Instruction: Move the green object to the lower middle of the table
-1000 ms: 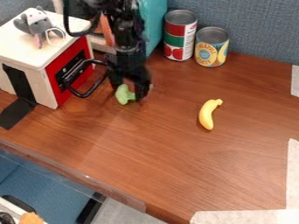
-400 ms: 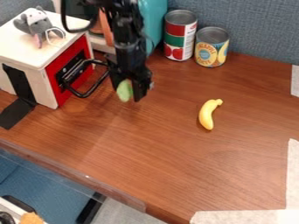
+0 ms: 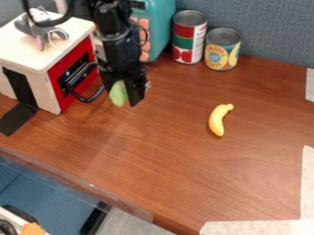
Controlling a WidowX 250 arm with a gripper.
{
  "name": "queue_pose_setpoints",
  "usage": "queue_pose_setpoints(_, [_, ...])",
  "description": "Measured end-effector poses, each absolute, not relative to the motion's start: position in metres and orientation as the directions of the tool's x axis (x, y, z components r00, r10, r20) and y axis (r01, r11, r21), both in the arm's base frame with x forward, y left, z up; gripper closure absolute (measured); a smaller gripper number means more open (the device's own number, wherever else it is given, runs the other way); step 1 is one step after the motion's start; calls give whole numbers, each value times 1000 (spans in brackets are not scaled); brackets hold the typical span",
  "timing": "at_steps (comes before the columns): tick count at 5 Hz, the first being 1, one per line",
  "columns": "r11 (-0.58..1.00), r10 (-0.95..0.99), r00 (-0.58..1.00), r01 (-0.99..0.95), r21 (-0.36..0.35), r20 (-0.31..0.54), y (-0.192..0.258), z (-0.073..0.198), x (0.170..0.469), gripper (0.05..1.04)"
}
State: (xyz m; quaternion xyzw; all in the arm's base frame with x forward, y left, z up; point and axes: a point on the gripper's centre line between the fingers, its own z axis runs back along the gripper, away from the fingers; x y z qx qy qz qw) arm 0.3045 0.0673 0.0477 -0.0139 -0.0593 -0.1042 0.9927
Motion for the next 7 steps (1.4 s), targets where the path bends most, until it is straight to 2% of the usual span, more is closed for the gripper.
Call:
queue_pose_setpoints(2, [941,-339,940,339,5,45,21,3,251,334])
queue_pose_setpoints(3, [923,-385,922,384,38,35,1,-10,236,335])
queue_pose_setpoints(4, [934,-357,933,355,47,44,1,-9,238,259])
queue_pose_setpoints(5, [956,-294,955,293,20,32,9,-5,236,75])
queue_pose_setpoints(7, [987,-133,981,145,-74,144,44,66,240,83])
